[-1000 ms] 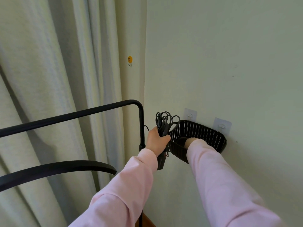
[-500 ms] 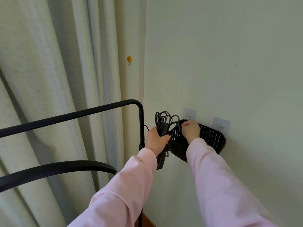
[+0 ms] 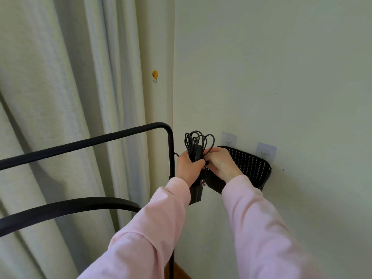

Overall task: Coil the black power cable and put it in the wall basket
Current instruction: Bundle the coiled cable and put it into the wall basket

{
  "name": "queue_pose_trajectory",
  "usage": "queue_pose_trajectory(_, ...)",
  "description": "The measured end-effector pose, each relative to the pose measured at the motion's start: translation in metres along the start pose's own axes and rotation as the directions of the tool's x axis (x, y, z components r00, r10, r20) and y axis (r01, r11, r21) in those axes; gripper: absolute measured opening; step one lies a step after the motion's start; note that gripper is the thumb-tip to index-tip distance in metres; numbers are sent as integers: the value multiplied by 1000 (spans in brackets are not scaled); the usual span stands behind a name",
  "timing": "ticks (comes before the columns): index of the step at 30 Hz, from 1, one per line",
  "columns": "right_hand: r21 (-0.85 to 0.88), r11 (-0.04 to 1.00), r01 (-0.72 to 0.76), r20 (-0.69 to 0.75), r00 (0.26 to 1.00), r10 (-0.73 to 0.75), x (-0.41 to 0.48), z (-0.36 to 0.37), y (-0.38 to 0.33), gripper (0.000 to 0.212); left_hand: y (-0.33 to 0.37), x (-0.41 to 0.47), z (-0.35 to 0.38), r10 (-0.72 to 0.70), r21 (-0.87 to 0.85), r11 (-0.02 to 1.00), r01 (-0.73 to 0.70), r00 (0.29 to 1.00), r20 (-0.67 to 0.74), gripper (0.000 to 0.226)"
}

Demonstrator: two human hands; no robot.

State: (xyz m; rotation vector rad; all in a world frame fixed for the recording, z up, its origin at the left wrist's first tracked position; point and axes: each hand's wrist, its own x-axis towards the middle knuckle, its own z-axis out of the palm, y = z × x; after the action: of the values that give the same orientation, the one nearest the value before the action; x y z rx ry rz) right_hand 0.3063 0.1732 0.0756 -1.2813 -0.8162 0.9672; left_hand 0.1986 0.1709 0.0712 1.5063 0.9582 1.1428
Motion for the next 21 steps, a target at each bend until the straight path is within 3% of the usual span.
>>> queue_pose_trajectory(7,-228,970,79,24,997,-75,-8,5,3,24,-1,-3,-6,-26,-29,999,26,999,-20,22)
queue_pose_trajectory(12,-287,956,65,33,998,-58,-17,6,-5,13,0,-4,-9,-33,-29,999,33,999,-9,20)
queue_pose_trajectory(18,-462,877,128,44,992,-121,-21,2,-1,32,3,-5,-12,-29,-8,1000,29,1000,9,23)
queue_pose_trajectory(21,-429,887,169,39,985,-169,-22,1,0,33,2,-6,-14,-33,-3,999,33,999,32,22)
